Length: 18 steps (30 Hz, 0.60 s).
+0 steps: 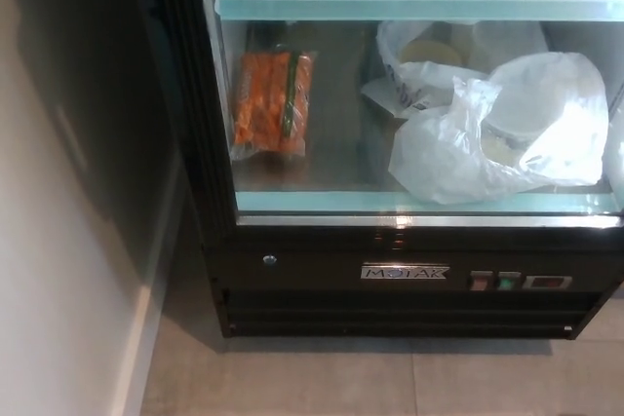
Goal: The robot stands in front of a refrigerator with an opened door and closes the door by swing its right hand at the door
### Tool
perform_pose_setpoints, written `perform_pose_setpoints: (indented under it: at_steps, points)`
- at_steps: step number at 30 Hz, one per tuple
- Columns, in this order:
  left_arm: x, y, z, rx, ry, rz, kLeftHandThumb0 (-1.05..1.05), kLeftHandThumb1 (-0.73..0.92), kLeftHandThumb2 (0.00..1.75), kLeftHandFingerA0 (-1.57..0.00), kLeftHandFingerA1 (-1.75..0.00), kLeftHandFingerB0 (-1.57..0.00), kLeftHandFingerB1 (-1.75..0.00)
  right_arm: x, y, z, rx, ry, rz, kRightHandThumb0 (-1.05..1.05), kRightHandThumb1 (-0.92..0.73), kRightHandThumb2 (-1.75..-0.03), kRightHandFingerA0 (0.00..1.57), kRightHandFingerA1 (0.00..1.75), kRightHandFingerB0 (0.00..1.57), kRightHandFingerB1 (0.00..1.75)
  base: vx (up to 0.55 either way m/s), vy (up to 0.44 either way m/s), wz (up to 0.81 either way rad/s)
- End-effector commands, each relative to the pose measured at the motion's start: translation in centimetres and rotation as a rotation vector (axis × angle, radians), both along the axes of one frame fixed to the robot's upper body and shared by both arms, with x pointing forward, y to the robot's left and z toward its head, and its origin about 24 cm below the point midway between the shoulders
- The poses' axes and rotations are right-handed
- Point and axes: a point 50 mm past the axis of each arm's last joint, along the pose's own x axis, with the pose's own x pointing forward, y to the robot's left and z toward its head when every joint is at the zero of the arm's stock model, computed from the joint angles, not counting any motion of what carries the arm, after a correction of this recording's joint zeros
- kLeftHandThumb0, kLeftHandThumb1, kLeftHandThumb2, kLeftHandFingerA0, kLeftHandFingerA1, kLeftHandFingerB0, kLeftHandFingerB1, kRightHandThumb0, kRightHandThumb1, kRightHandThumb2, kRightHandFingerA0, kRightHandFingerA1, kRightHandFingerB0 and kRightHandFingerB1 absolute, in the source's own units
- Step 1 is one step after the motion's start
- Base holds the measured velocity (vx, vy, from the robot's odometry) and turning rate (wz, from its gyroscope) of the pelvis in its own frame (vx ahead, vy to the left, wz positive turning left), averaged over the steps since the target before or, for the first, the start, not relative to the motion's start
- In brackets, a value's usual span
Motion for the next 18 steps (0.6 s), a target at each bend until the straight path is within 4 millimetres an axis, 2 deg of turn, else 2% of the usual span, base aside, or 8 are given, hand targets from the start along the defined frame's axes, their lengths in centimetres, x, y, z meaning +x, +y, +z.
perform_pose_setpoints:
  at_steps: [1, 2, 3, 7, 8, 9, 12, 18]
  points:
    - [-0.7, 0.8, 0.1, 0.031, 0.012, -0.013, -0.53, 0.63, 0.93, -0.36, -0.52, -0.26, -0.46, -4.9, -4.5, -2.5, -0.098, 0.185, -0.391, -0.53, -0.77, -0.64, 0.47, 0.36, 0.45, 0.35, 0.00, 0.000, 0.00]
    - [-0.6, 0.9, 0.1, 0.028, 0.009, -0.011, -0.51, 0.62, 0.93, -0.36, -0.52, -0.25, -0.46, -4.9, -4.8, -2.6, -0.094, 0.217, -0.428, -0.62, -0.69, -0.98, 0.37, 0.50, 0.32, 0.47, 0.00, 0.000, 0.00]
    - [-0.6, 0.9, 0.2, 0.029, 0.008, -0.010, -0.52, 0.62, 0.92, -0.35, -0.51, -0.26, -0.45, -5.1, -5.3, -2.7, -0.082, 0.252, -0.488, -0.67, -0.69, -0.97, 0.32, 0.48, 0.26, 0.44, 0.00, 0.000, 0.00]
    - [-0.4, 0.9, 0.2, 0.030, 0.006, -0.009, -0.53, 0.62, 0.91, -0.35, -0.51, -0.26, -0.45, -5.5, -6.1, -2.8, -0.053, 0.315, -0.600, -0.67, -0.69, -0.97, 0.31, 0.48, 0.24, 0.44, 0.00, 0.000, 0.00]
    - [-0.4, 0.9, 0.2, 0.031, 0.007, 0.000, -0.54, 0.62, 0.91, -0.34, -0.50, -0.26, -0.45, -5.7, -6.3, -2.9, -0.040, 0.338, -0.642, -0.59, -0.82, -0.64, 0.37, 0.34, 0.31, 0.31, 0.00, 0.000, 0.00]
    - [-0.5, 0.9, 0.2, 0.031, 0.008, 0.000, -0.54, 0.63, 0.92, -0.35, -0.50, -0.26, -0.45, -6.0, -6.5, -3.0, -0.031, 0.356, -0.671, -0.64, -0.76, -0.69, 0.43, 0.37, 0.34, 0.33, 0.00, 0.000, 0.00]
    - [-0.5, 0.9, 0.2, 0.030, 0.007, -0.011, -0.54, 0.64, 0.92, -0.35, -0.51, -0.27, -0.46, -6.6, -7.1, -3.0, -0.030, 0.422, -0.724, -0.56, -0.81, -0.65, 0.55, 0.38, 0.48, 0.35, 0.00, 0.000, 0.00]
    - [-0.1, 0.9, 0.3, 0.034, -0.004, -0.006, -0.54, 0.63, 0.92, -0.35, -0.50, -0.28, -0.46, -6.6, -7.6, -2.9, -0.063, 0.491, -0.734, -0.57, -0.81, -0.65, 0.63, 0.40, 0.58, 0.38, 0.00, 0.000, 0.00]
